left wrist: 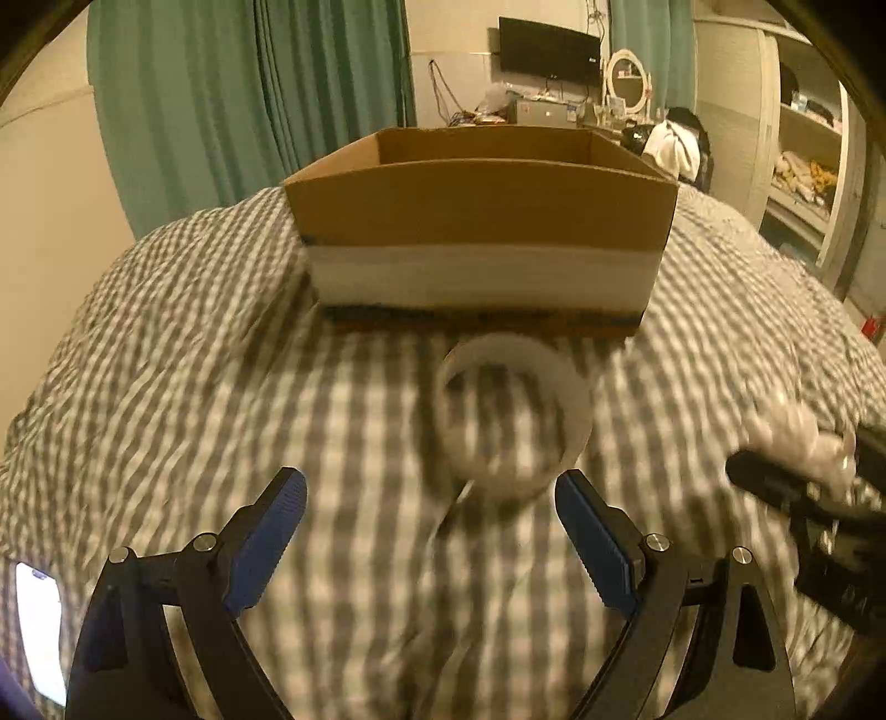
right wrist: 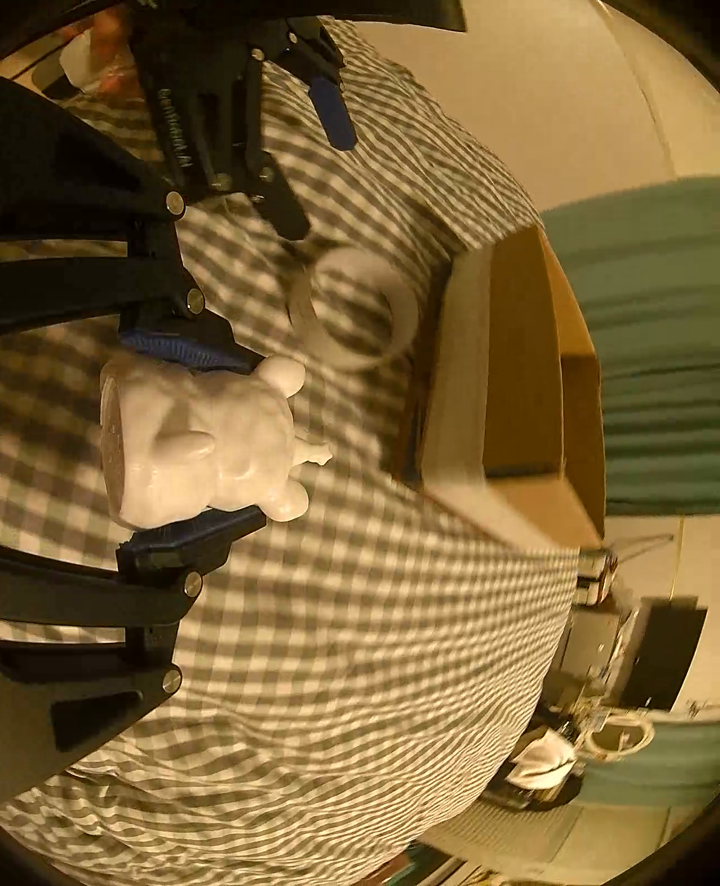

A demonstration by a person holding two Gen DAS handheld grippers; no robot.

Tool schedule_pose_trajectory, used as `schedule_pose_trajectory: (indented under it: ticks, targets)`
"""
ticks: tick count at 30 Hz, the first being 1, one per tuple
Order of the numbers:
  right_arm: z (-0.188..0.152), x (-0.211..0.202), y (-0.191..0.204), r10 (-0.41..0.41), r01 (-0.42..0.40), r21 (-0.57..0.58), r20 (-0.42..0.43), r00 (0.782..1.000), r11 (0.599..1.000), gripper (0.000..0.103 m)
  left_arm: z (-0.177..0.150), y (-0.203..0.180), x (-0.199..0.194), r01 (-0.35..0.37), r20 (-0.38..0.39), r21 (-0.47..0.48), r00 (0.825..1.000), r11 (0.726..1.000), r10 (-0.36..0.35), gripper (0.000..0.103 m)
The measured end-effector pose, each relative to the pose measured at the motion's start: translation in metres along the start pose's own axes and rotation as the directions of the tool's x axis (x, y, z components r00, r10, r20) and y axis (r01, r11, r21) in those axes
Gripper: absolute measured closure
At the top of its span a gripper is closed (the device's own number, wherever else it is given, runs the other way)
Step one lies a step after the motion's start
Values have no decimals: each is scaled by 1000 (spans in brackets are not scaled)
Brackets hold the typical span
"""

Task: Organize objects
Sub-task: 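Grasp the white rhino figurine with the right tool while the left tool grasps the tape roll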

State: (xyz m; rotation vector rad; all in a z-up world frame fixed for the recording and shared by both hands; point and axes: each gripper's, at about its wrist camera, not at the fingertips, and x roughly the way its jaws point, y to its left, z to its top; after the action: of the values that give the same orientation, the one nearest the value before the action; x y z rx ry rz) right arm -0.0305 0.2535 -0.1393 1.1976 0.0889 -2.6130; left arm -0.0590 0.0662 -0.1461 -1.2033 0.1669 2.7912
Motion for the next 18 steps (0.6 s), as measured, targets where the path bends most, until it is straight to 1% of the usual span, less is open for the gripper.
schedule_pose_trajectory:
  ticks: [1, 3, 7, 9, 11, 12, 13, 14, 15, 16, 18]
  targets:
    - [0, 2, -4, 0, 0, 10, -2, 1000, 1000, 56, 3, -4, 5, 15, -2, 0, 1000, 1000, -15, 9]
    - [1, 5, -9, 0, 1, 27, -4, 1000, 1000, 56, 9, -12, 17, 69, -21, 10, 997, 998, -69, 9]
    - [-2, 11, -17, 3, -2, 49, -12, 1000, 999, 56, 12, -26, 37, 92, -38, 46, 995, 995, -91, 9]
    - [-5, 14, -20, 4, -3, 58, -16, 1000, 998, 56, 12, -32, 48, 79, -53, 68, 996, 995, -76, 9]
    - [-6, 18, -23, 7, -5, 71, -29, 1000, 997, 56, 12, -36, 61, 42, -68, 95, 997, 995, -35, 9]
    - [-7, 19, -23, 8, -5, 75, -33, 999, 997, 56, 12, -37, 65, 33, -71, 102, 997, 994, -26, 9]
    - [-7, 20, -24, 8, -5, 77, -35, 999, 997, 56, 12, -36, 68, 35, -68, 100, 997, 994, -28, 10]
    - [-8, 21, -23, 7, -4, 76, -38, 999, 997, 56, 13, -34, 68, 41, -61, 91, 997, 995, -36, 14]
    - [-8, 21, -23, 5, -2, 74, -39, 999, 997, 56, 14, -33, 67, 46, -58, 85, 997, 995, -41, 23]
    - [-8, 21, -23, 4, -2, 73, -39, 999, 997, 56, 15, -32, 67, 49, -62, 84, 997, 995, -43, 23]
    - [-9, 20, -22, 4, -1, 73, -38, 999, 997, 56, 15, -33, 65, 29, -78, 93, 997, 995, -22, 23]
